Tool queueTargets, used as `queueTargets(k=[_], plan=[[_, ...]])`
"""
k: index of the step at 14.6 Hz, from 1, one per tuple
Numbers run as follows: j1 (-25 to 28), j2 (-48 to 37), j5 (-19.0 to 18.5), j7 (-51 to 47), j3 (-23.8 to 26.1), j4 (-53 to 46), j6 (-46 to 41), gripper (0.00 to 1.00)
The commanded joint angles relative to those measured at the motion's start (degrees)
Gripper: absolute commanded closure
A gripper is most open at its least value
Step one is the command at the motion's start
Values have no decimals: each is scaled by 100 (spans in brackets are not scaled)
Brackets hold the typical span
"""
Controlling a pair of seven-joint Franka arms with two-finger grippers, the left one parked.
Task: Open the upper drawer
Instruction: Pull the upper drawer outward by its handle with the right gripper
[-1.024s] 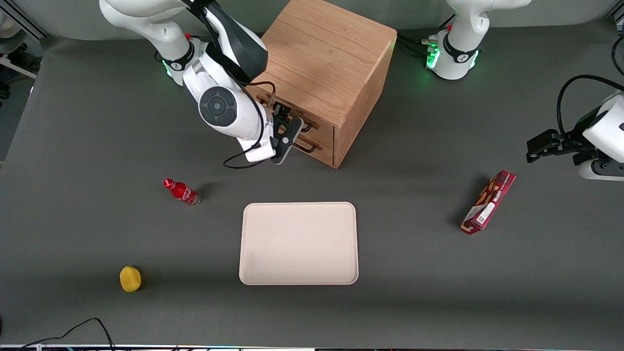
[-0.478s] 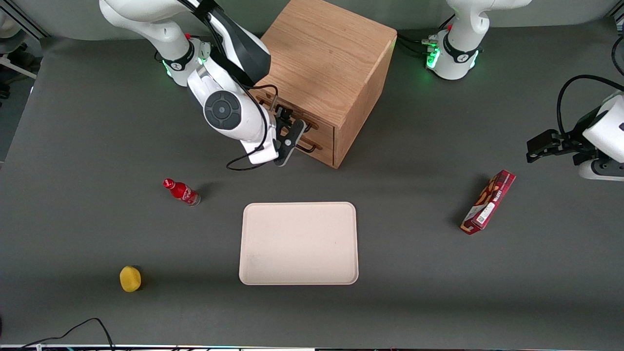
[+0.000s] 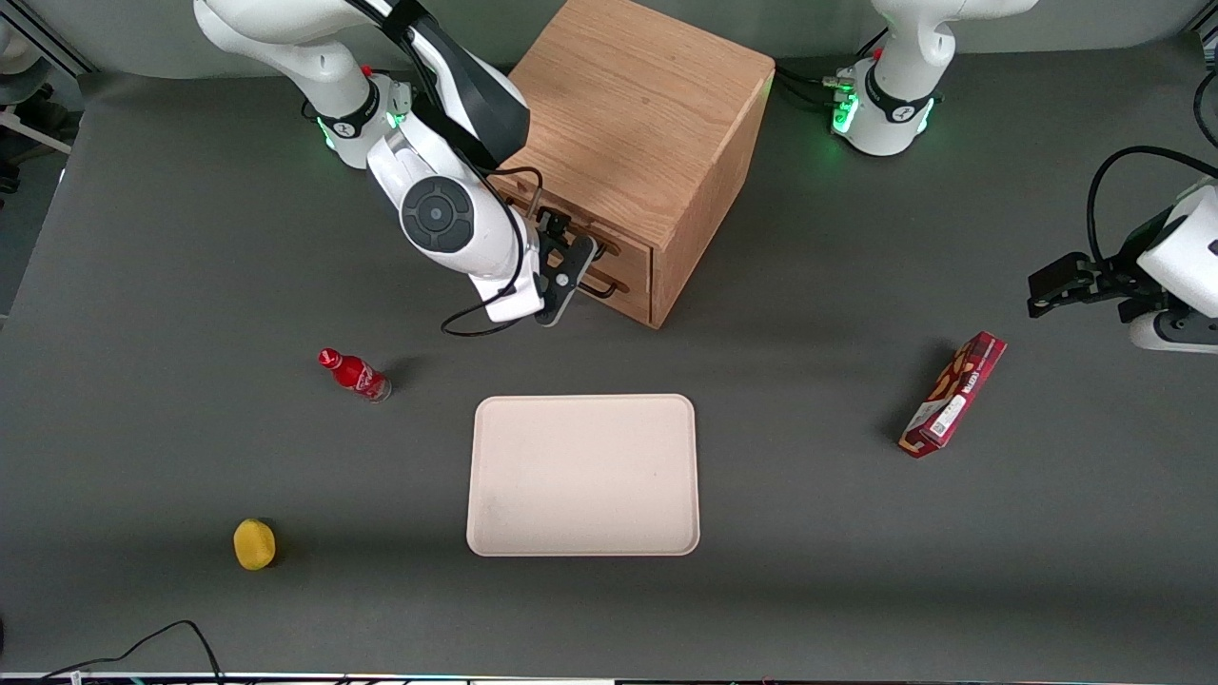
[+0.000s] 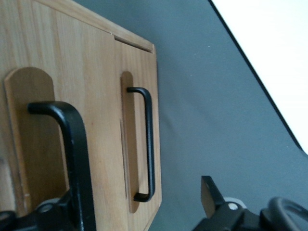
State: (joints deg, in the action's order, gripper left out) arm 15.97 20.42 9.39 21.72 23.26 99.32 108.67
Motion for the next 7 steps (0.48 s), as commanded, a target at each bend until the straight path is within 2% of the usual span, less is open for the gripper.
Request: queueTargets(k=[1,7], plan=[[-32,269,-306,-28,-41,-255,58,0],[-67,330,-333,60,-120,-431,49,0]])
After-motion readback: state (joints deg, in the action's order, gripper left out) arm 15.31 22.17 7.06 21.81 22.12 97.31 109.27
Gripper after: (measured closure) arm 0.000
